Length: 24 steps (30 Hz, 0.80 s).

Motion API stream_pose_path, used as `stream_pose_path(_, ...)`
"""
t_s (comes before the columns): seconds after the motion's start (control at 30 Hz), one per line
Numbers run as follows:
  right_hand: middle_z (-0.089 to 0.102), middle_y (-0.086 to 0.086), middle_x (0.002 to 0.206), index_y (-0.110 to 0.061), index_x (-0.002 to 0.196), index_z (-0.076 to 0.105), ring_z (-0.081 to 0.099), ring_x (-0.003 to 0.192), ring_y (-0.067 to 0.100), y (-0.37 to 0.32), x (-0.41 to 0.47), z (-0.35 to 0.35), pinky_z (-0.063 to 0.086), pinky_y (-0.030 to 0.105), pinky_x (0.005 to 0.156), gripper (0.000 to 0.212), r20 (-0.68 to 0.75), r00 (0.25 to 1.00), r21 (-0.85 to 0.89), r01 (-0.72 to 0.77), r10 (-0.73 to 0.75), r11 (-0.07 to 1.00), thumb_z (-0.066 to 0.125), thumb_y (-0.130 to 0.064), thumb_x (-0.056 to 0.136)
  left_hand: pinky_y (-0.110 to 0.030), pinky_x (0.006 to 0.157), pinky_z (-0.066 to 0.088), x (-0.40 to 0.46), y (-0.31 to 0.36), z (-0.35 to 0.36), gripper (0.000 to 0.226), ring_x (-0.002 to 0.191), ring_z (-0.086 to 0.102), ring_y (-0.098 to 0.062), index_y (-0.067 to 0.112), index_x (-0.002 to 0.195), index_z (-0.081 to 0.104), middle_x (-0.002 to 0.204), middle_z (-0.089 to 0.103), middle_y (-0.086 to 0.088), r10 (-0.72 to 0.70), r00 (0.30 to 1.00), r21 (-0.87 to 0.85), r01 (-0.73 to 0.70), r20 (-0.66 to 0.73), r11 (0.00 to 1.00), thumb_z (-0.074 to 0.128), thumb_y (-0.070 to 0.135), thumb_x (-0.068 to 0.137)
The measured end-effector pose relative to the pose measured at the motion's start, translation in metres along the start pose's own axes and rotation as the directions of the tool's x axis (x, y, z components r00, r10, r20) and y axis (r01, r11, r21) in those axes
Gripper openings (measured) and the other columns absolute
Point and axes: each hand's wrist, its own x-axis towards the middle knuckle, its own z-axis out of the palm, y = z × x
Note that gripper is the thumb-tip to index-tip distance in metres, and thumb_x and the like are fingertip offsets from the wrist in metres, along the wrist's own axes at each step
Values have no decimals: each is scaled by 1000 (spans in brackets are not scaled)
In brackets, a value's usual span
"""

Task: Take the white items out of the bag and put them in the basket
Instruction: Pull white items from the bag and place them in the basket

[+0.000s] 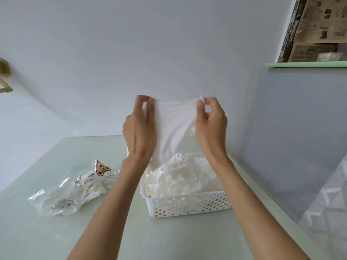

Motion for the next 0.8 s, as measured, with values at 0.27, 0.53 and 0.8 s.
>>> stream_pose_path(0.27, 69, 10, 90, -14, 100, 61, 64, 82, 33, 130, -23, -30, 48, 34, 69, 29, 243, 900, -673, -111, 361, 731, 41, -36, 100, -32, 67, 31, -32, -54, 78, 32, 94, 59, -35, 24, 121, 55, 101, 65, -10, -59, 743, 458, -346, 667, 819, 32, 36, 104)
stream_pose_path(0.53, 68, 11, 96, -12, 102, 58, 61, 89, 34, 137, -26, -30, 37, 31, 64, 30, 270, 909, -799, 26, 319, 601, 42, -38, 99, -26, 72, 38, -32, -74, 82, 42, 106, 58, -13, 29, 111, 63, 110, 68, 11, 22, 786, 407, -343, 617, 846, 59, 61, 84)
stream_pose_path(0.8, 59, 2, 103, -15, 120, 54, 58, 91, 21, 105, -26, -42, 39, 28, 73, 27, 159, 976, -604, -25, 151, 797, 54, -28, 95, -26, 76, 52, 2, -58, 14, 8, 82, 66, -2, 33, 90, 68, 88, 68, 19, 11, 884, 171, -103, 467, 980, 64, 26, 90)
